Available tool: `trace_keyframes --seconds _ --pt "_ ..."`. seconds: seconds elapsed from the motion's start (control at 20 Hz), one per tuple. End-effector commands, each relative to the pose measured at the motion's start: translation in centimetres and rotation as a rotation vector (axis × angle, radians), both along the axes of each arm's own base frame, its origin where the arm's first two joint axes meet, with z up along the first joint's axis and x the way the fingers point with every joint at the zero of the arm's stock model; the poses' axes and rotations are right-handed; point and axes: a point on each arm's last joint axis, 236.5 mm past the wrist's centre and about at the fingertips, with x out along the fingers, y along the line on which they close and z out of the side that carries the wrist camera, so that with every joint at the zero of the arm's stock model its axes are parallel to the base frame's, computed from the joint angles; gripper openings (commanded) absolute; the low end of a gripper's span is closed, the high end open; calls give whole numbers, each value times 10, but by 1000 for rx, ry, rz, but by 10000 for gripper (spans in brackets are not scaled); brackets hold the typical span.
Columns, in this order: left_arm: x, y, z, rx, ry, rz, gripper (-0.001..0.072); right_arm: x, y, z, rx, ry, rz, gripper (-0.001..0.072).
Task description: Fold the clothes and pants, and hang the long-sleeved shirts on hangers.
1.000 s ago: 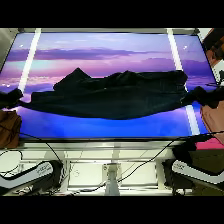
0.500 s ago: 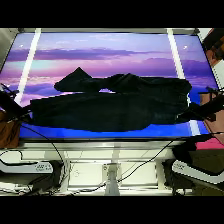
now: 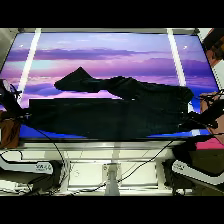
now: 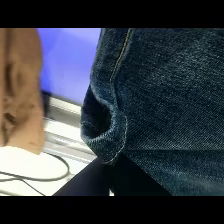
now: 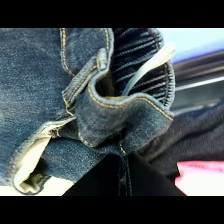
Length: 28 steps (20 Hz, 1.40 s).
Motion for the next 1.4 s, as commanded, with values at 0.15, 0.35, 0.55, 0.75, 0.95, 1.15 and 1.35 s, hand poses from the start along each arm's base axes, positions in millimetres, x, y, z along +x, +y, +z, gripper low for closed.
trace_keyframes --seconds 0.15,0.35,0.55,0.75,0.95,1.15,1.35 --pt "9 24 19 94 -14 -26 45 -16 -1 9 0 59 31 34" --pt "-1 22 22 78 37 -40 46 -16 -1 9 0 58 31 34" --pt "-12 16 26 57 83 -23 705 -17 2 10 15 66 28 93" --pt "-9 17 25 60 73 -27 702 -22 5 12 27 87 28 628" --pt "-2 15 25 54 61 -78 693 -15 1 9 6 58 20 621" --pt "36 11 36 85 -39 -180 693 35 -14 24 -59 -131 -26 622" --pt "89 -4 45 136 -187 -294 693 122 -65 51 -265 -501 34 610"
